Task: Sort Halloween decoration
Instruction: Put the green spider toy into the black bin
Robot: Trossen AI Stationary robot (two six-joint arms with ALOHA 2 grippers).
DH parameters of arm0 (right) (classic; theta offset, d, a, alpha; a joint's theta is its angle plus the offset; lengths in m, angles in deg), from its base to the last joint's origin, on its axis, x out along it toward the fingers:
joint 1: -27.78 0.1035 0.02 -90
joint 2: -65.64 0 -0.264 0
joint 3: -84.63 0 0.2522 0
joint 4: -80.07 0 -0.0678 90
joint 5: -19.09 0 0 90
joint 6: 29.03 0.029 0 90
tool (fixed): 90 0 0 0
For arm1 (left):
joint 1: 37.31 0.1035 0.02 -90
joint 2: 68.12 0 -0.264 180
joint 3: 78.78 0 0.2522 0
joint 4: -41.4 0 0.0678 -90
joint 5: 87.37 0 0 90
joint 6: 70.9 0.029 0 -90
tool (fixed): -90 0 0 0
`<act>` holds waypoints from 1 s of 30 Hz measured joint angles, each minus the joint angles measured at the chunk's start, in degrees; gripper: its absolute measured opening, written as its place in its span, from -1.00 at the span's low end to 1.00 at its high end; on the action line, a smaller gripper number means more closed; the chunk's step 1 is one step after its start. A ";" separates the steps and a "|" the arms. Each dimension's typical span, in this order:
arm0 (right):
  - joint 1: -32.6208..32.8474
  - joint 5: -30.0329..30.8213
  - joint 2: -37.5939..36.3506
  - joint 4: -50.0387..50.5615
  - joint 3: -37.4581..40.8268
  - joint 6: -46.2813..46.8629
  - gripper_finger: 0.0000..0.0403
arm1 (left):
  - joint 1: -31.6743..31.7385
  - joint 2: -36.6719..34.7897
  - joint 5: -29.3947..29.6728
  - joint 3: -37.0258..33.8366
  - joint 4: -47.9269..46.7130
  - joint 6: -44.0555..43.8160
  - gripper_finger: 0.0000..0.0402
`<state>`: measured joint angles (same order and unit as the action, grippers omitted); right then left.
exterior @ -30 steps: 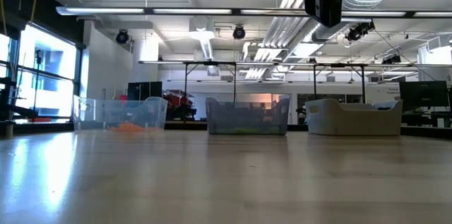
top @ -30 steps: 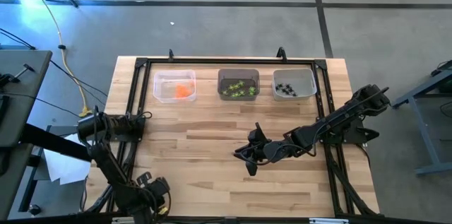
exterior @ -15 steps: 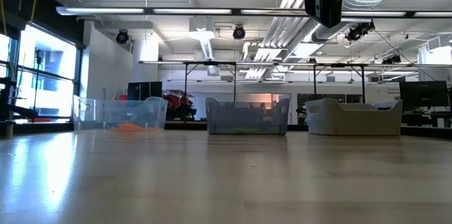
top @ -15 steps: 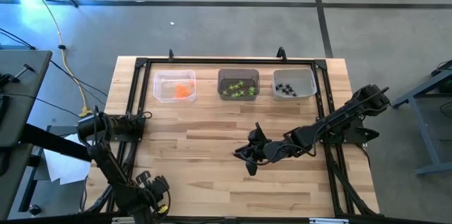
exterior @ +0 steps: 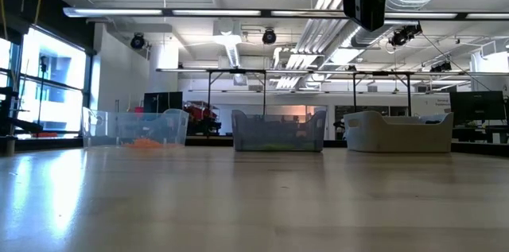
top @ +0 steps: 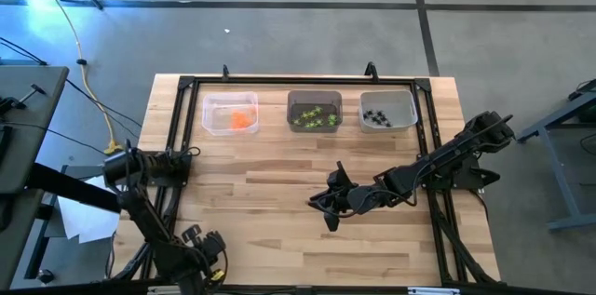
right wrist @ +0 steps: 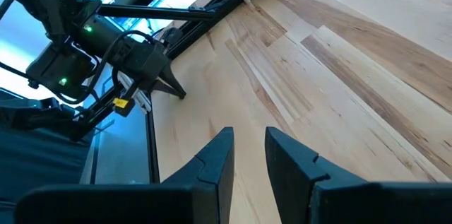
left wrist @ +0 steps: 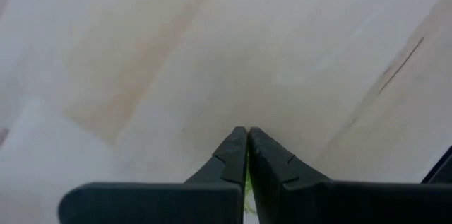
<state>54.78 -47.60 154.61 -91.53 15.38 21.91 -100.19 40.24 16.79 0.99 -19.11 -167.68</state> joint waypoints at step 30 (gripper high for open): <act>0.00 -0.20 0.00 0.00 0.00 0.01 -0.61 | 10.11 -0.11 17.91 16.95 -28.44 18.87 -1.00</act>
<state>54.78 -47.79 154.61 -91.53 15.38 21.92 -90.08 40.13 34.70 17.94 -47.56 -148.81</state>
